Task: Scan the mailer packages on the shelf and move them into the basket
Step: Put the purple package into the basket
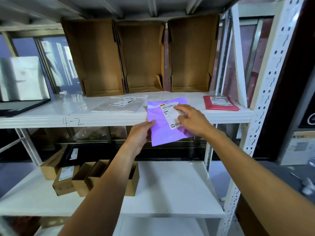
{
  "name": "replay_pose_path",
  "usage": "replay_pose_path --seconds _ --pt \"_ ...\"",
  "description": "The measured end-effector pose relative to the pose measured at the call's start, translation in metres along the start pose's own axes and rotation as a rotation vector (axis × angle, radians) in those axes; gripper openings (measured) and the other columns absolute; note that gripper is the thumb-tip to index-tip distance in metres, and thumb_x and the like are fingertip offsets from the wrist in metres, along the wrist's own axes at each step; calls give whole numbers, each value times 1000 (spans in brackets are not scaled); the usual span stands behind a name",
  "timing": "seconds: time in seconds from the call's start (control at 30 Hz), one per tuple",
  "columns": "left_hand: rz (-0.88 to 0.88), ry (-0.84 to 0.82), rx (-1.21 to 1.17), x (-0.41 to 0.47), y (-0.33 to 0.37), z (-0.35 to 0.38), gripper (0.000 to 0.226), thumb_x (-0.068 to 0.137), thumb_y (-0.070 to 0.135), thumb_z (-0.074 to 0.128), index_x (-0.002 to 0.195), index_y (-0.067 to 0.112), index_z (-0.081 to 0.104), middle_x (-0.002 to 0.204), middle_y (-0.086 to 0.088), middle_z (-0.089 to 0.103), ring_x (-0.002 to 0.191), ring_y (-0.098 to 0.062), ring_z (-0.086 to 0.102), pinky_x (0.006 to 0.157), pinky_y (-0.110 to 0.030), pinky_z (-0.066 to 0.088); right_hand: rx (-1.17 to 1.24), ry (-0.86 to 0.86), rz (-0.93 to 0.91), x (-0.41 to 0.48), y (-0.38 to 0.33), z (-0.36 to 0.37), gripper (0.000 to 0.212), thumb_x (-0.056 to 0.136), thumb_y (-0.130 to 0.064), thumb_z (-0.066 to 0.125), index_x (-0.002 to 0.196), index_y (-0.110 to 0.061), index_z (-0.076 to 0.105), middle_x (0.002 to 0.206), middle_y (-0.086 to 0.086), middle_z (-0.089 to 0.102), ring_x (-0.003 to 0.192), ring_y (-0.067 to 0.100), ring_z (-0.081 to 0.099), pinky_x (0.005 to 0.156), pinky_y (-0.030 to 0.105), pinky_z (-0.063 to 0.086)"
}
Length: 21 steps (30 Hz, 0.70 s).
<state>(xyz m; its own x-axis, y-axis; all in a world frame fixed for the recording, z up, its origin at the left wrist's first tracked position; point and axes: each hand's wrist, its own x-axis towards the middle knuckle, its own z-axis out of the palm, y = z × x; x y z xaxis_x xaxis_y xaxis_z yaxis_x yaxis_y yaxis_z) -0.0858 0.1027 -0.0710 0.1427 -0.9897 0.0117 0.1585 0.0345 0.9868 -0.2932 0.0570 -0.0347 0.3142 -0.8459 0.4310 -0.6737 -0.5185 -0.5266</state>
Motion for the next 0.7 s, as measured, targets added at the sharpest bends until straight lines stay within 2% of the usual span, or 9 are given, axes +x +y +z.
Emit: replay_pose_path --seconds 0.1,0.17,0.23,0.3,0.37,0.43,0.57,0.63,0.7 --pt "8 -31 -17 0 -8 0 19 97 18 63 114 11 71 109 -5 76 100 -24 73 95 -44 54 250 182 -14 -17 8 7 33 99 -11 53 129 -19 65 141 -4 56 129 13 51 108 32 41" --pt "15 -30 -27 -1 -14 2 18 97 15 62 112 12 72 109 -5 76 97 -23 73 93 -41 54 323 366 77 -28 12 11 28 96 -9 57 122 -15 66 129 -1 62 115 13 60 98 27 46" --pt "21 -15 -43 -4 -21 5 14 97 13 62 105 13 73 103 -5 77 88 -21 73 87 -37 56 354 467 206 -40 20 14 29 94 -16 64 122 -13 63 119 -2 63 101 11 61 89 25 47" --pt "18 -20 -52 -8 -28 6 13 98 12 61 102 14 73 97 -4 77 81 -17 73 77 -32 58 425 394 323 -52 32 18 30 94 -25 67 121 -12 63 113 -3 65 97 10 62 87 23 47" --pt "7 -30 -70 -11 -38 7 14 98 11 61 105 11 73 96 -4 77 77 -15 73 67 -27 60 585 216 394 -66 43 23 20 97 -28 64 107 -12 70 107 -2 73 90 10 65 81 21 48" --pt "-1 -30 -66 -14 -48 6 15 97 11 62 109 10 72 97 -5 77 77 -14 73 64 -25 58 715 128 429 -81 52 31 21 98 -28 61 97 -12 75 99 0 77 84 13 66 79 27 49" --pt "-40 -20 -17 -18 -79 1 15 97 15 63 108 12 73 105 -9 76 85 -22 71 78 -32 55 794 139 489 -105 62 44 17 99 -16 59 90 -12 73 77 -4 72 72 15 62 74 32 51" --pt "-78 -18 28 -20 -95 -2 14 97 18 64 106 14 74 109 -11 75 91 -26 68 83 -37 50 775 125 515 -117 67 50 17 99 -13 57 96 -8 73 79 1 70 72 17 62 71 30 53" --pt "-108 -23 46 -23 -109 -4 15 97 17 63 107 12 73 110 -12 74 92 -26 68 80 -34 52 757 109 540 -129 72 57 17 99 -12 57 101 -6 72 82 3 70 70 14 62 65 25 53"
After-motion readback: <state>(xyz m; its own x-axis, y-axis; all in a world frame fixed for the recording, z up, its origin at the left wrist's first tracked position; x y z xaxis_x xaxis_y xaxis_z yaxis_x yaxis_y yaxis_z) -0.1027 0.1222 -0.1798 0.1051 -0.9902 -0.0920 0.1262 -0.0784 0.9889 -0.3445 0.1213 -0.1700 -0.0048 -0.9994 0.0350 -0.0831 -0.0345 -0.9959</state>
